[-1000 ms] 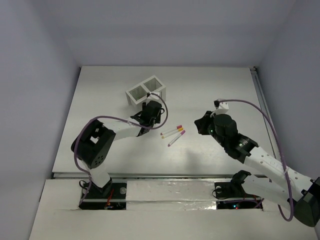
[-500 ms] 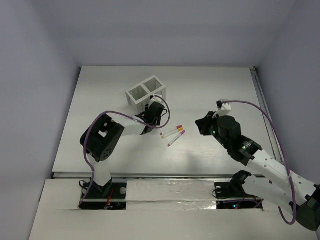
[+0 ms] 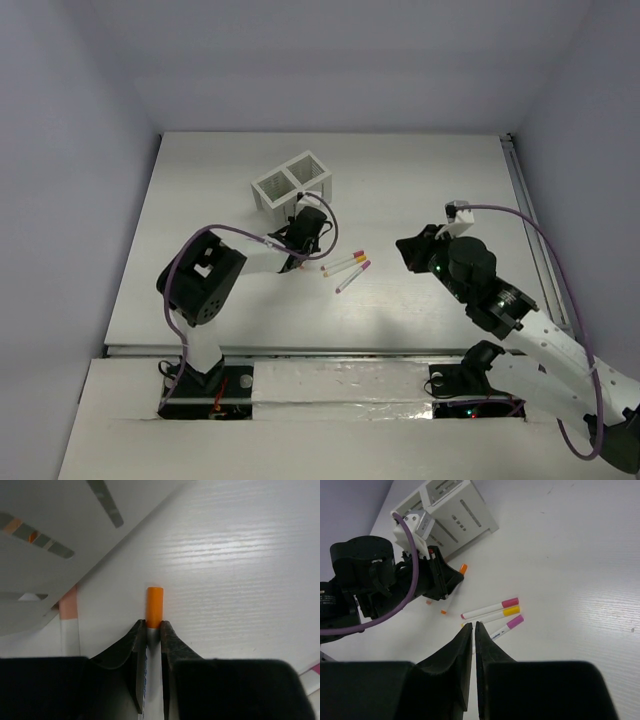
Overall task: Sort the stationery into containers
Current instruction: Pick up the pen from the center of the board, then place the pen in the storage box.
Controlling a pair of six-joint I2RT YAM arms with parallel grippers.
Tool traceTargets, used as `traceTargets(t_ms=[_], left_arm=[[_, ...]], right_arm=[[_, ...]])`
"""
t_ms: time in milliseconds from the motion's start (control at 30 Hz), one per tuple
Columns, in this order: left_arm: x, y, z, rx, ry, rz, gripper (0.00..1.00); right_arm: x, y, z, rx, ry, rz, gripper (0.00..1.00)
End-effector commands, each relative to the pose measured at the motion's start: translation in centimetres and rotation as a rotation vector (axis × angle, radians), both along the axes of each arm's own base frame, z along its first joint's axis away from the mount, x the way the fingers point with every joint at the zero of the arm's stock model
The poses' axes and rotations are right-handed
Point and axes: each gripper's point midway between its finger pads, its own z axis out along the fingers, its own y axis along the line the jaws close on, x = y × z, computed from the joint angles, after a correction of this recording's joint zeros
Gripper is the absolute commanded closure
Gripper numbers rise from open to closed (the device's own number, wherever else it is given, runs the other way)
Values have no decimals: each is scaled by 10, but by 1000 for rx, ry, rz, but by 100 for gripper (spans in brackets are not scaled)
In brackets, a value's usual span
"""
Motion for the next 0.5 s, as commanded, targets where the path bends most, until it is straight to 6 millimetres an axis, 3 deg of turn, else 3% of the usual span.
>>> traceTargets(t_ms=[0, 133, 167, 233, 267, 333, 367, 433, 467], left_arm=[[-7, 4, 27, -59, -27, 12, 100], [-11, -1, 78, -144, -108, -2, 100], [-10, -2, 104, -184, -154, -2, 100], [-13, -11, 131, -245, -194, -27, 100], [-13, -13, 158, -293, -241, -35, 100], [-14, -21, 189, -359, -293, -51, 100], [-12, -23, 216, -400, -342, -55, 100], [-5, -22, 247, -426, -410, -36, 100], [6, -17, 273, -444, -465, -2, 100]], right_arm=[[0, -5, 13, 3, -29, -18, 88], [4, -3, 8, -2, -22, -21, 88], [6, -1, 5, -7, -15, -22, 88], [8, 1, 0, -11, -5, -21, 88], [9, 3, 0, -8, -7, -21, 88], [11, 4, -6, -13, 0, -23, 88], [12, 5, -7, -10, 0, -22, 88], [12, 7, -10, -9, 8, -12, 88], [12, 8, -10, -8, 5, -10, 88]])
